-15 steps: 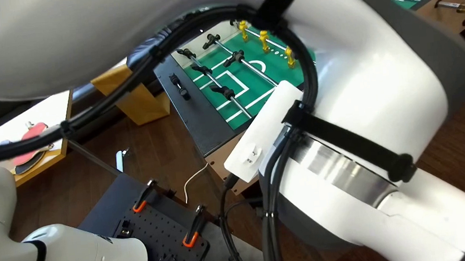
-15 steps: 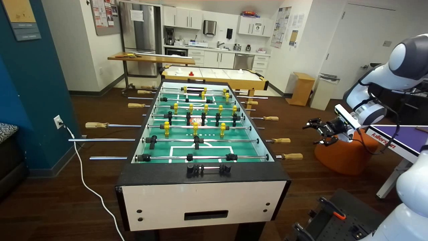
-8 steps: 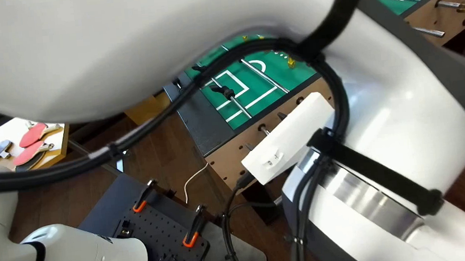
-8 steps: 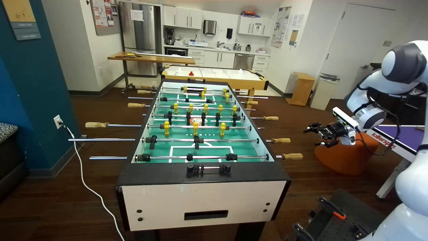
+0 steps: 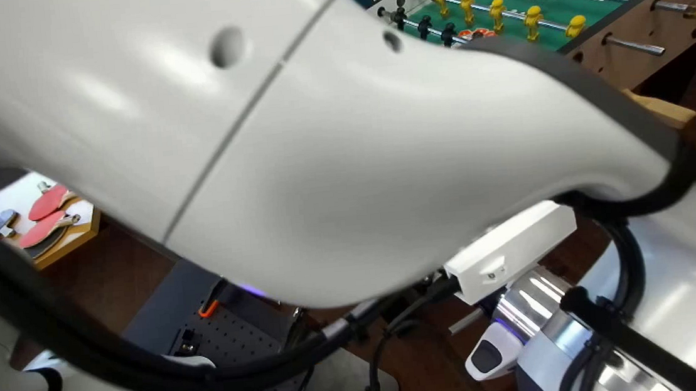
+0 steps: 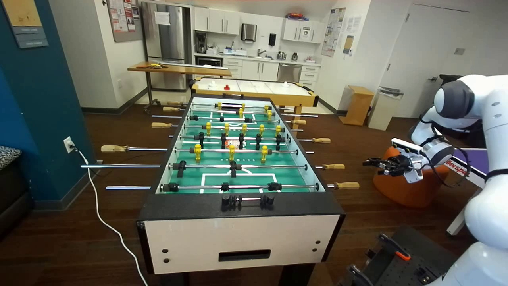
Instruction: Twist the first rod of the foosball table
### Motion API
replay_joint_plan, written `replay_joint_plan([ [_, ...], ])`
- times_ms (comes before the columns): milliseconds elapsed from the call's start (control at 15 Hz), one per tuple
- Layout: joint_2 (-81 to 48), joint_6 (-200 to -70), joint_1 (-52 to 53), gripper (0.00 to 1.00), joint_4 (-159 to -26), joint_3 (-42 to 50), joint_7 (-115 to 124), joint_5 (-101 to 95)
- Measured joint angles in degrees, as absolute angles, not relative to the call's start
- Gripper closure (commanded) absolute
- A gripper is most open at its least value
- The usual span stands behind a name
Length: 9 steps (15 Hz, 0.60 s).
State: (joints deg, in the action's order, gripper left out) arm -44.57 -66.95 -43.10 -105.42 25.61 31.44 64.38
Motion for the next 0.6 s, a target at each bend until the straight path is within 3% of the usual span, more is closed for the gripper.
replay_joint_plan([
  [600, -46.4, -65.3, -43.3, 0.0, -104.7, 25.5, 33.7, 64.5],
])
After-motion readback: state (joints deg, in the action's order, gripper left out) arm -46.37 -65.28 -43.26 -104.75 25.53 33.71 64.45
